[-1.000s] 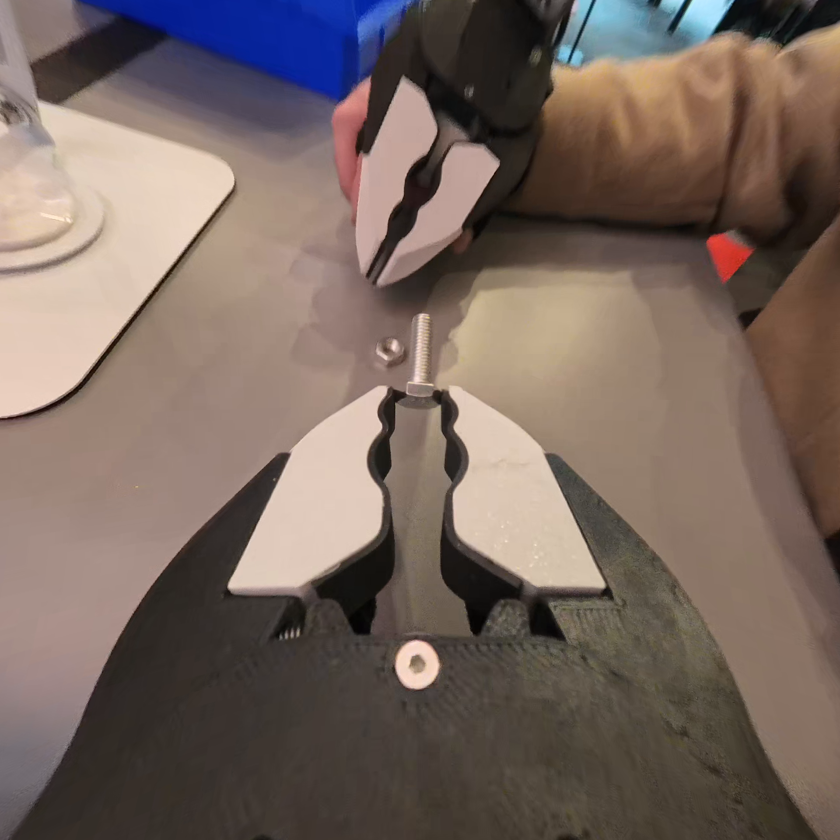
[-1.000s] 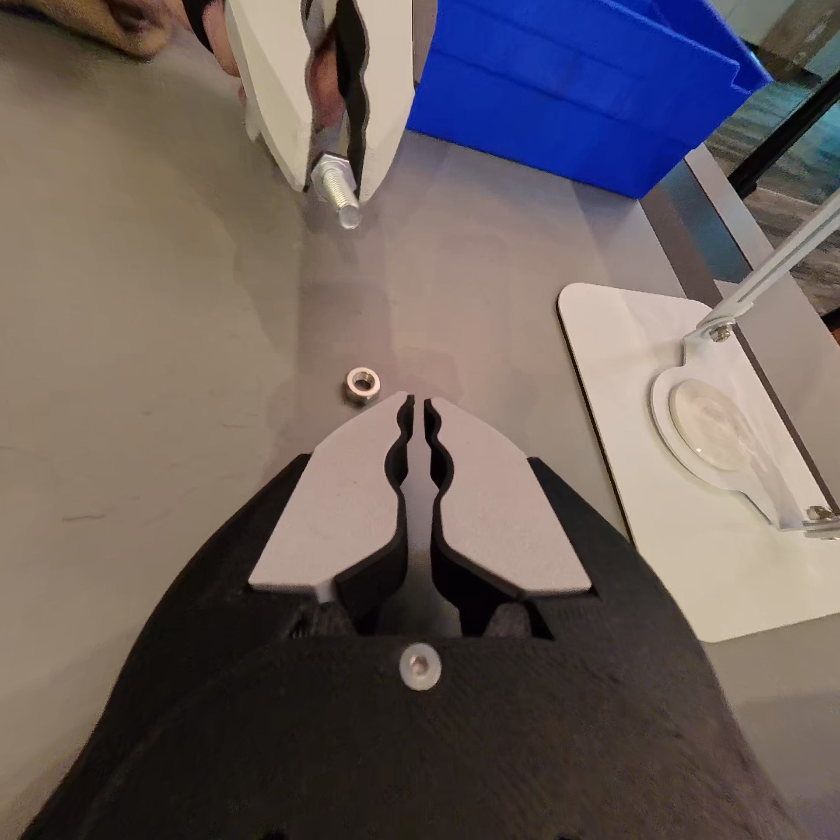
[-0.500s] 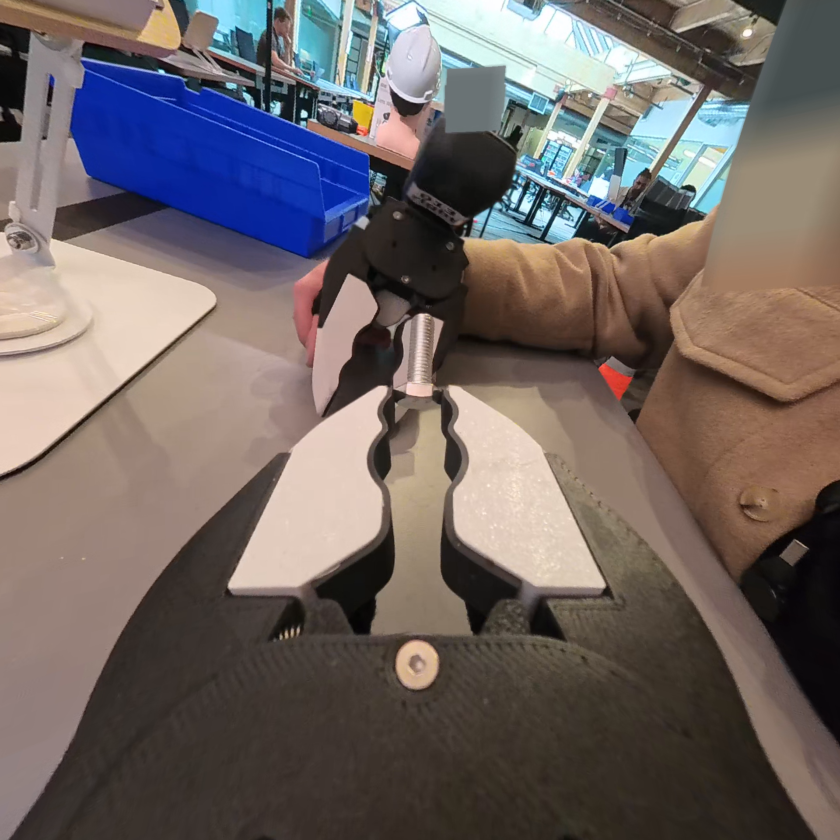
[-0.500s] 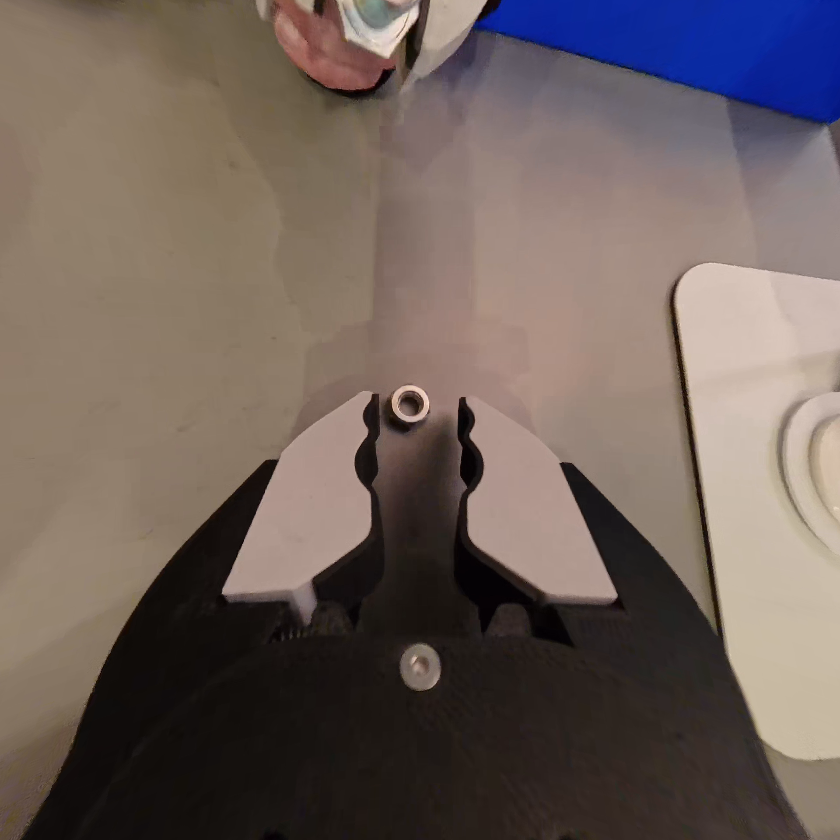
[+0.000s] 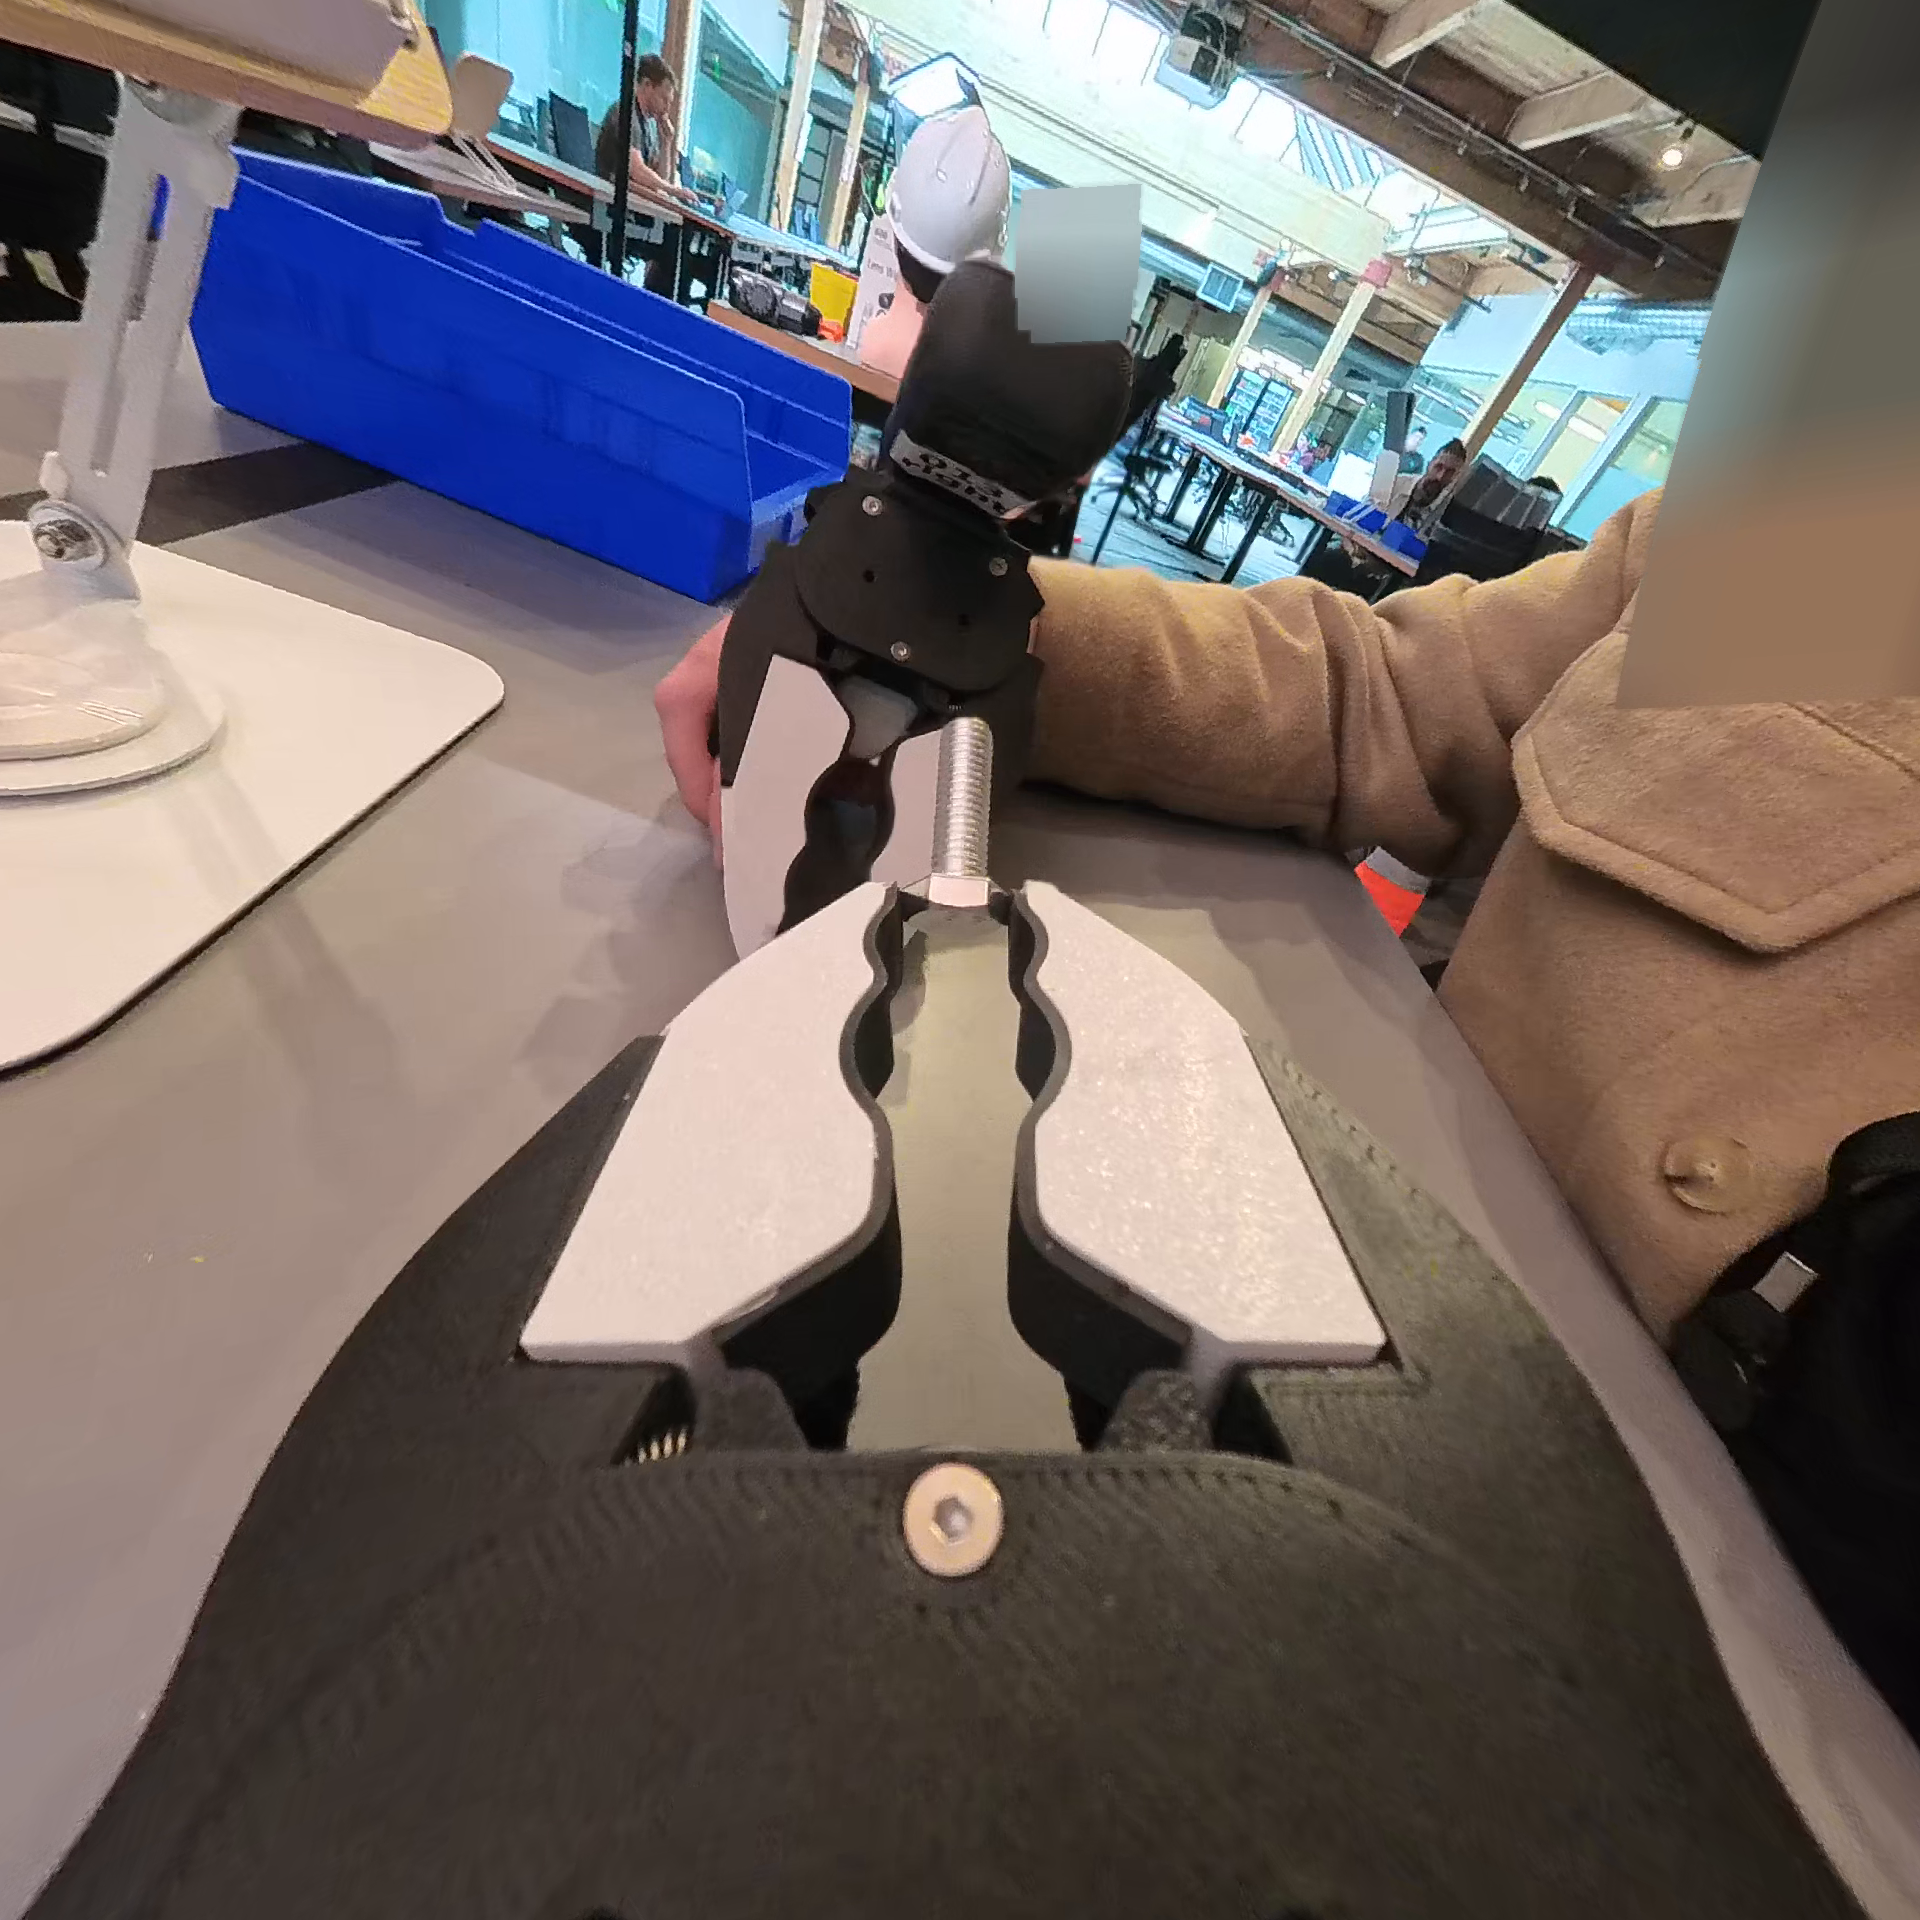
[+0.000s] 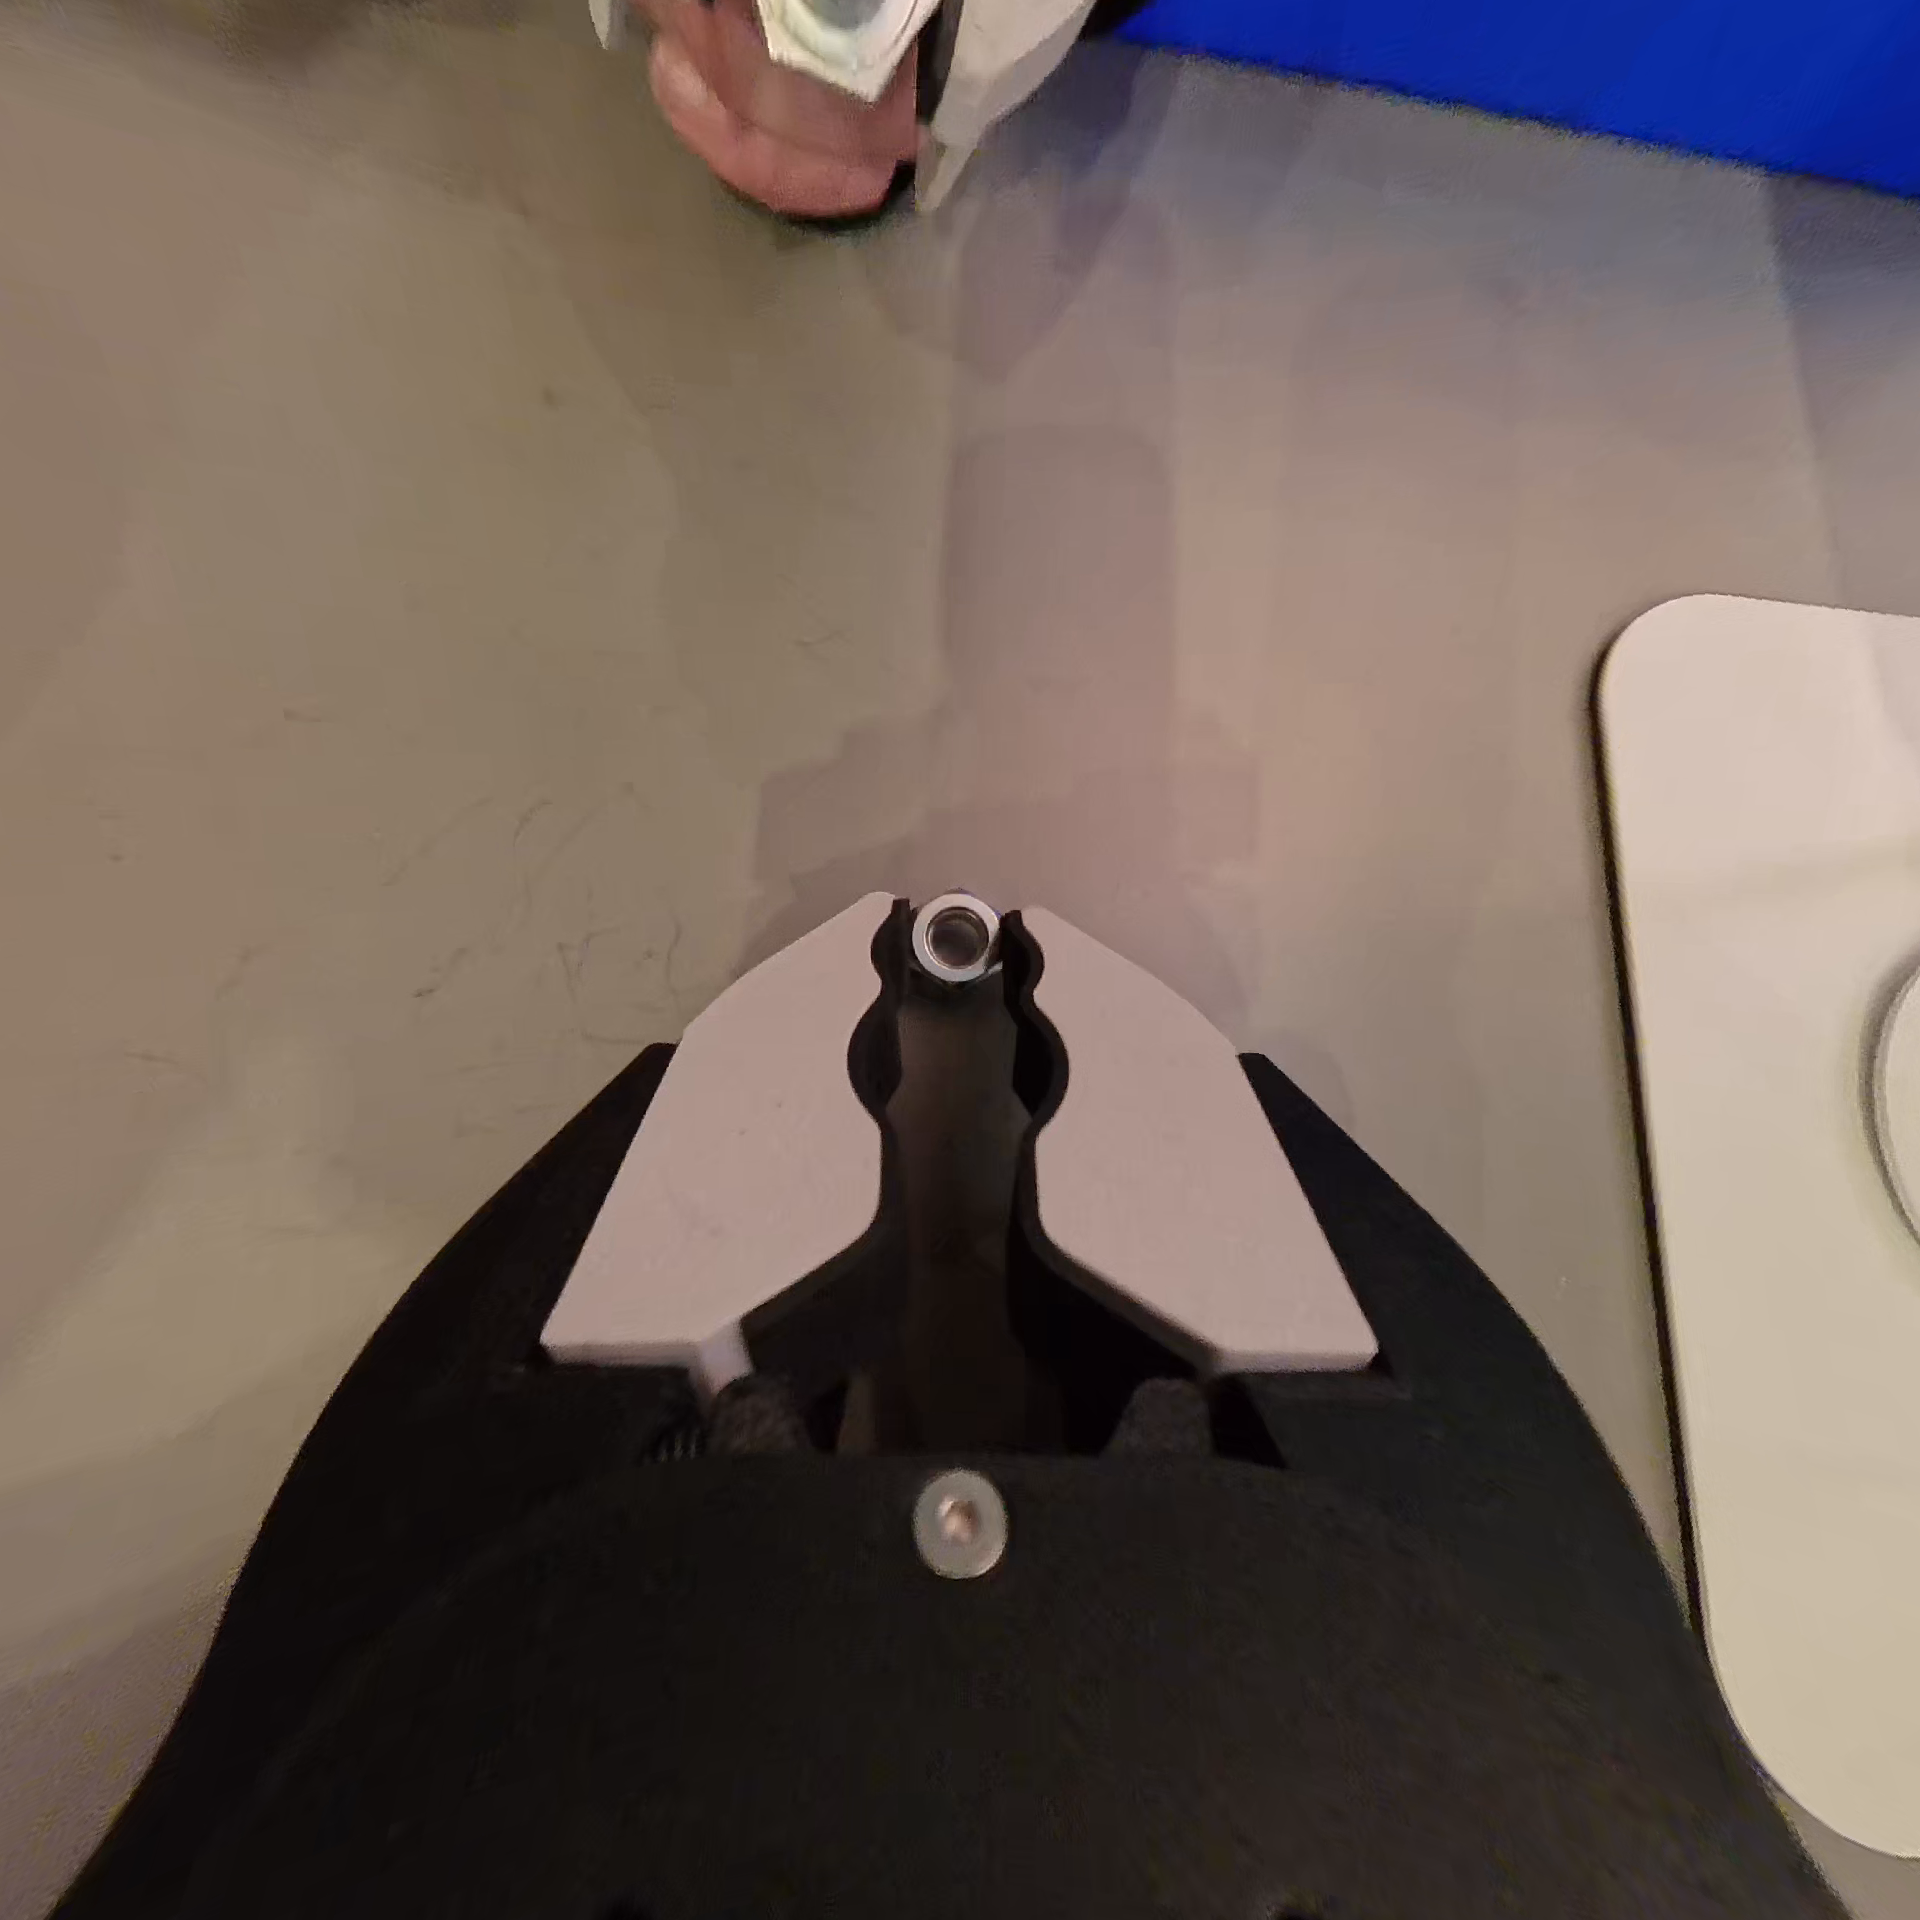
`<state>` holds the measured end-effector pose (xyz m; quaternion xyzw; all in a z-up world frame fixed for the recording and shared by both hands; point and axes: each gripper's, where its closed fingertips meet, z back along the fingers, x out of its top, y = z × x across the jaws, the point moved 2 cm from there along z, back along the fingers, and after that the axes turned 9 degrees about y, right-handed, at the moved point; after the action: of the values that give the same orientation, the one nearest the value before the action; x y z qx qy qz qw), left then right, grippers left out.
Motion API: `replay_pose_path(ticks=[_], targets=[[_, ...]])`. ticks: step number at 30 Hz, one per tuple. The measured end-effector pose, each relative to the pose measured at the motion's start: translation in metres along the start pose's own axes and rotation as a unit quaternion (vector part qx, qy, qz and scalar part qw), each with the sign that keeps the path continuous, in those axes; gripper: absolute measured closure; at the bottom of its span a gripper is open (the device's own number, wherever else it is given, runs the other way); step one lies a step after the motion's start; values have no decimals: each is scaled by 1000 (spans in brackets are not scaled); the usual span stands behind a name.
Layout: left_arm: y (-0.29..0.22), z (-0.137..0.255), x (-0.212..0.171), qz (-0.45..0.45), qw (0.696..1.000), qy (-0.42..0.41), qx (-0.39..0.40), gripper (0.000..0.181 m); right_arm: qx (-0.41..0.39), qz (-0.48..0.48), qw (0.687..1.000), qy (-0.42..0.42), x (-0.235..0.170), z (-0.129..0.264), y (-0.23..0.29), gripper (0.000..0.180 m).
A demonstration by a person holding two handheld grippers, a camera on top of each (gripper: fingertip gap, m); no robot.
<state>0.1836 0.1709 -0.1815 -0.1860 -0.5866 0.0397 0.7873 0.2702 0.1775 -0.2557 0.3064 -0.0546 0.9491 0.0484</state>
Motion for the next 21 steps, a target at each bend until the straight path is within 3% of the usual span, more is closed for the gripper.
replay_pose_path(ticks=[3,10,15,21], targets=[[-3,3,6,1,1000,-26,-17,162,-2,-12,999,-53,14,16,-4,162],[-12,7,37,-10,990,-115,-87,162,-14,24,975,-218,83,100,-1,163],[-19,-3,54,-35,987,-121,-97,162,-30,74,963,-258,115,140,3,163],[-24,-8,73,-51,983,-137,-109,162,-38,112,958,-261,123,159,12,162]])
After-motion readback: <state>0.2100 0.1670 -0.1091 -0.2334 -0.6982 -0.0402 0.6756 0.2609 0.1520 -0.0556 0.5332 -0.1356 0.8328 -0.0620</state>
